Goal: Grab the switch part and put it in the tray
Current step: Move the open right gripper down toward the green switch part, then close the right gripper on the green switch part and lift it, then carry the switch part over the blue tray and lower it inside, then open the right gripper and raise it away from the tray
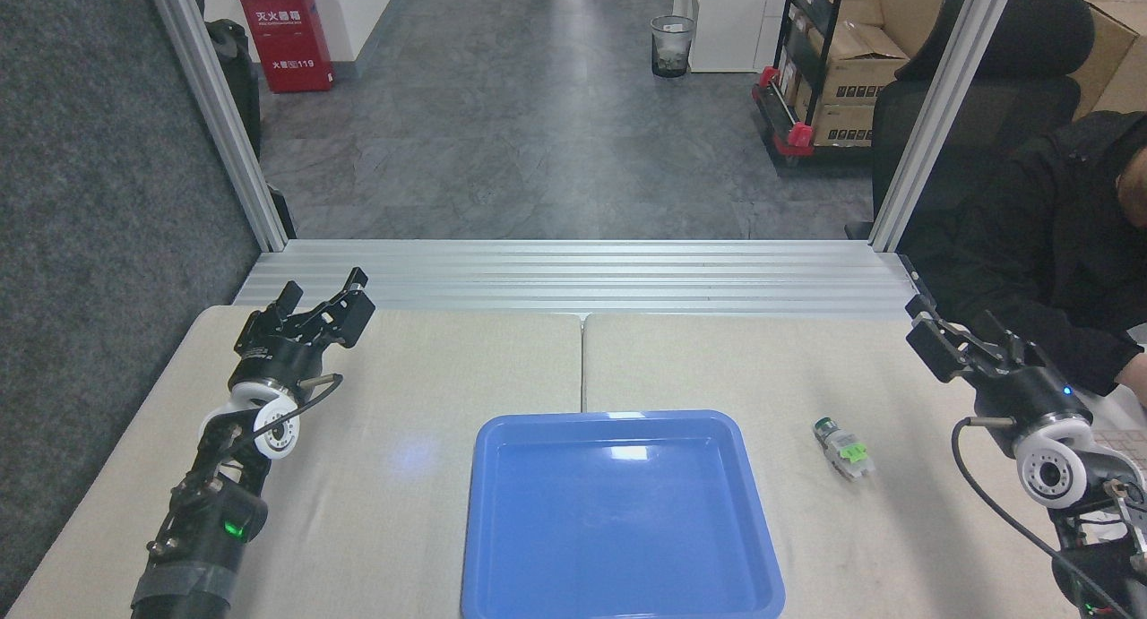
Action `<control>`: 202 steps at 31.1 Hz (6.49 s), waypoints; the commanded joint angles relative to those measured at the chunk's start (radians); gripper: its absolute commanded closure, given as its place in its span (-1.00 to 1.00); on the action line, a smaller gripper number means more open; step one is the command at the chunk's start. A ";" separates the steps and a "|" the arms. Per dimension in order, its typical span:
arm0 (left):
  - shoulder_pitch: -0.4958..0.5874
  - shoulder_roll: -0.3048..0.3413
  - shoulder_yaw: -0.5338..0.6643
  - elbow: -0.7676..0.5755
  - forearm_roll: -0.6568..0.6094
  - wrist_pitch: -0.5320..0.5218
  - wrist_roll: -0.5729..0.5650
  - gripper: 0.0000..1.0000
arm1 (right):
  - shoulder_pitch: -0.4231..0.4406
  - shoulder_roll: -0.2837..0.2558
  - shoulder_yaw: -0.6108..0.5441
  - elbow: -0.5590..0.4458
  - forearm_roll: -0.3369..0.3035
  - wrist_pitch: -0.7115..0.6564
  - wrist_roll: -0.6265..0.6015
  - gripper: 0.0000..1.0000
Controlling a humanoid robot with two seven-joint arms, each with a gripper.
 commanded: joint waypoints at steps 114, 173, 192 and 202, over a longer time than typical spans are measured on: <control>-0.001 0.000 -0.025 0.001 0.001 0.000 0.001 -1.00 | -0.022 0.081 0.363 0.402 0.288 0.070 -0.122 1.00; 0.001 0.000 -0.023 0.001 0.001 0.000 0.001 -1.00 | 0.081 0.214 0.372 0.056 0.293 -0.036 -0.087 -0.81; -0.001 0.000 -0.023 0.001 0.001 0.000 0.001 -1.00 | -0.102 0.041 0.039 0.083 0.284 -0.004 -0.100 -0.88; -0.001 0.000 -0.025 0.001 0.001 0.000 0.001 -1.00 | -0.097 -0.011 0.006 0.126 0.284 0.005 -0.122 -0.88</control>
